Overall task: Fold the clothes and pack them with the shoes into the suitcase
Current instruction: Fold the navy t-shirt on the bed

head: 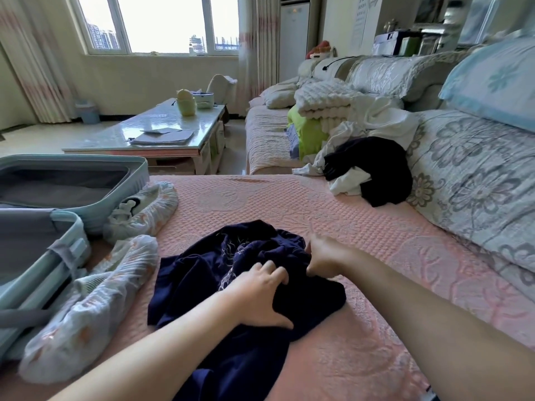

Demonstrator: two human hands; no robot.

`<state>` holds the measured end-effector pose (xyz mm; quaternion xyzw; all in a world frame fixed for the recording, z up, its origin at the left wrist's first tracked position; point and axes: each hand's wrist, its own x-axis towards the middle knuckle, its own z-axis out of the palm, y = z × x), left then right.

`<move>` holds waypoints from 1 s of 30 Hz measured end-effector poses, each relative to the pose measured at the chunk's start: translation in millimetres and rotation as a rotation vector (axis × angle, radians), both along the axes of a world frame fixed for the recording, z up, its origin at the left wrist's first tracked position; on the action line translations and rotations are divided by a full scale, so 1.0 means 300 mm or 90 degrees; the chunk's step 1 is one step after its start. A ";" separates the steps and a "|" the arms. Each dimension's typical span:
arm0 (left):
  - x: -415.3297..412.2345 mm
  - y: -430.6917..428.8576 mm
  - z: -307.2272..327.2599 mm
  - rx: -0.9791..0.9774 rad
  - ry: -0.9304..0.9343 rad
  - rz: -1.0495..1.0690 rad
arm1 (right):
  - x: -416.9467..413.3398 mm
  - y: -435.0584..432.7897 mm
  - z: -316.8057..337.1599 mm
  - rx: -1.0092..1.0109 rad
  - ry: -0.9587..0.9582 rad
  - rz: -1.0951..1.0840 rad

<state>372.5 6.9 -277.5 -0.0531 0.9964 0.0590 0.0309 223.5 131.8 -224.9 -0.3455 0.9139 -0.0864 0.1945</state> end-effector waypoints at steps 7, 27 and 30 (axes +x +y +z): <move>0.062 -0.024 0.081 0.245 -0.133 -0.008 | 0.094 0.094 0.080 0.014 -0.402 0.035; 0.011 0.026 0.080 0.064 -0.082 0.156 | -0.011 -0.032 -0.047 -0.080 0.217 -0.009; -0.008 -0.016 0.091 0.104 -0.041 0.180 | -0.086 -0.004 -0.030 -0.110 0.374 -0.016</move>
